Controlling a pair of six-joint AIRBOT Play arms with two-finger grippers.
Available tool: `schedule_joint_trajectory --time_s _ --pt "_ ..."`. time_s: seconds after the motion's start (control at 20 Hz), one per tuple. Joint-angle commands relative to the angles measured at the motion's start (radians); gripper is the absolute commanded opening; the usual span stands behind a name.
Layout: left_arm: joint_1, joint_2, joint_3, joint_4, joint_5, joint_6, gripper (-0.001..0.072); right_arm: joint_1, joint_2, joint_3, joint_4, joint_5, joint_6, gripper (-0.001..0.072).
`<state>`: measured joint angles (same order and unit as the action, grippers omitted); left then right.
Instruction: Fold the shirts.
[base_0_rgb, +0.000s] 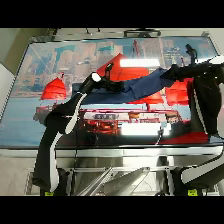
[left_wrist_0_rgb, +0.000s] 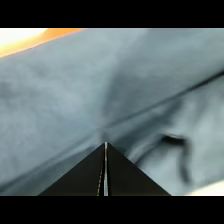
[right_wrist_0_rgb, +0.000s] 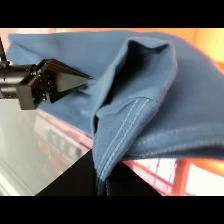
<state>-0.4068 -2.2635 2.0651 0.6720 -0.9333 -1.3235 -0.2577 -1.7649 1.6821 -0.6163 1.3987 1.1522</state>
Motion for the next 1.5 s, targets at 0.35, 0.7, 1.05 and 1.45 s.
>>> schedule_joint_trajectory --time_s 0.35,0.7,1.05,1.45 --pt "0.481 0.489 0.038 -0.395 -0.398 0.1 0.0029 0.288 0.082 0.013 0.331 -0.167 -0.086 0.0023" --pt "0.816 0.743 -0.192 -0.627 -0.417 0.22 0.003 0.974 -0.194 0.014 0.586 -1.135 -0.423 0.0023" --pt "0.826 0.772 -0.304 -0.647 -0.475 0.226 0.003 1.099 -0.3 0.069 0.713 -1.368 -0.63 0.0595" --pt "0.804 0.771 -0.304 -0.647 -0.531 0.226 0.003 0.727 -0.116 0.068 0.349 -0.703 -0.284 0.0364"
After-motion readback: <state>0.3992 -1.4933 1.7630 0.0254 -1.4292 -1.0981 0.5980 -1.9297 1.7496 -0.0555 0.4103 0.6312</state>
